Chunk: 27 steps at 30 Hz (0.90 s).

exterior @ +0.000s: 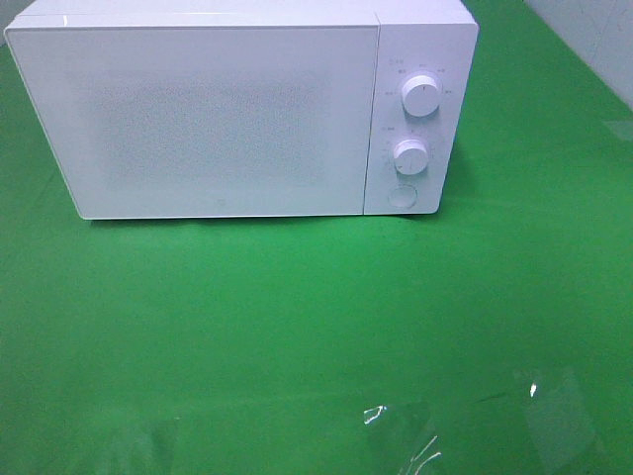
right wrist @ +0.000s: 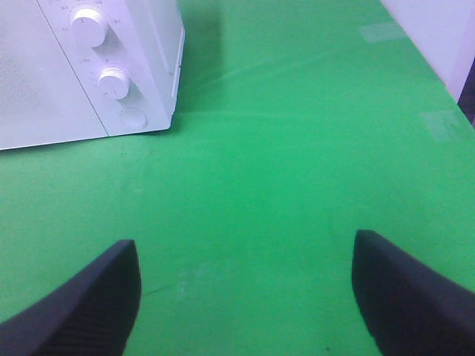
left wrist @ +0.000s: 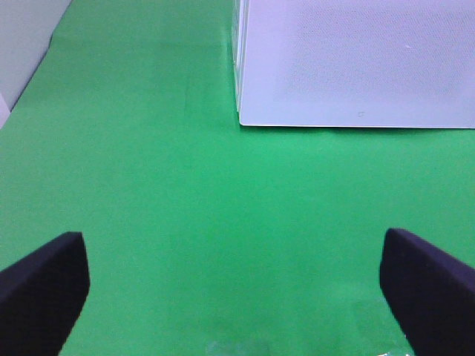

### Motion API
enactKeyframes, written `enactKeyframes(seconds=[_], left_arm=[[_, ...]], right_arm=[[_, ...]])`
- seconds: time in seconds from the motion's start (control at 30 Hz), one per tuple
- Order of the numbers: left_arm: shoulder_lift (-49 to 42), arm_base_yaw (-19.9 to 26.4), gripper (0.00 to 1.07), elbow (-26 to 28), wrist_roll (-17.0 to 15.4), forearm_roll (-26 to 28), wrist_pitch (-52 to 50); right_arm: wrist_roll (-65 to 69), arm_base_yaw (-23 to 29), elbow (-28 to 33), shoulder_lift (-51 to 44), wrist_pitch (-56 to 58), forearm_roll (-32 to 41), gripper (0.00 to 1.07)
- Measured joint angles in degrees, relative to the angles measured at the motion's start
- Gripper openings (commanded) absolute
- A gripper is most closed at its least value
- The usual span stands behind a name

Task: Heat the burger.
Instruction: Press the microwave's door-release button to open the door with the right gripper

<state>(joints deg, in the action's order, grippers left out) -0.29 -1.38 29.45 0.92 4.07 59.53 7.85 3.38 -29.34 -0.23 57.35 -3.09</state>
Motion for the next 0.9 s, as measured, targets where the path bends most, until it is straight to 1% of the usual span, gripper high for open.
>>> enactKeyframes(seconds=[0.1,0.2,0.23,0.27,0.3,0.37,0.47,0.5,0.53,0.57,0.6,0.67,0.77,0.8,0.83,0.9], left_arm=[[0.0,0.0,1.0,0.0,0.0,0.0,0.0],[0.0,0.0,1.0,0.0,0.0,0.0,0.0],[0.0,0.0,1.0,0.0,0.0,0.0,0.0],[0.0,0.0,1.0,0.0,0.0,0.0,0.0],[0.0,0.0,1.0,0.0,0.0,0.0,0.0],[0.0,0.0,1.0,0.0,0.0,0.0,0.0],[0.0,0.0,1.0,0.0,0.0,0.0,0.0],[0.0,0.0,1.0,0.0,0.0,0.0,0.0],[0.0,0.0,1.0,0.0,0.0,0.0,0.0],[0.0,0.0,1.0,0.0,0.0,0.0,0.0],[0.0,0.0,1.0,0.0,0.0,0.0,0.0],[0.0,0.0,1.0,0.0,0.0,0.0,0.0],[0.0,0.0,1.0,0.0,0.0,0.0,0.0],[0.0,0.0,1.0,0.0,0.0,0.0,0.0],[0.0,0.0,1.0,0.0,0.0,0.0,0.0],[0.0,0.0,1.0,0.0,0.0,0.0,0.0]], right_arm=[[0.0,0.0,-0.9,0.1,-1.0,0.0,0.74],[-0.1,0.0,-1.8,2.5,-5.7,0.0,0.74],[-0.1,0.0,-1.8,2.5,-5.7,0.0,0.74],[-0.1,0.0,-1.8,4.9,-8.0,0.0,0.74],[-0.1,0.0,-1.8,4.9,-8.0,0.0,0.74],[-0.1,0.0,-1.8,10.1,-11.7,0.0,0.74],[-0.1,0.0,-1.8,11.2,-12.6,0.0,0.74],[-0.1,0.0,-1.8,13.9,-14.0,-0.1,0.74],[-0.1,0.0,-1.8,13.9,-14.0,-0.1,0.74],[-0.1,0.0,-1.8,16.7,-15.8,-0.2,0.74],[-0.1,0.0,-1.8,16.7,-15.8,-0.2,0.74],[-0.1,0.0,-1.8,22.2,-18.9,-0.2,0.74],[-0.1,0.0,-1.8,23.6,-19.7,-0.2,0.74],[-0.1,0.0,-1.8,26.2,-20.9,-0.2,0.74],[-0.1,0.0,-1.8,26.2,-20.9,-0.2,0.74],[-0.1,0.0,-1.8,31.4,-23.6,-0.2,0.74]])
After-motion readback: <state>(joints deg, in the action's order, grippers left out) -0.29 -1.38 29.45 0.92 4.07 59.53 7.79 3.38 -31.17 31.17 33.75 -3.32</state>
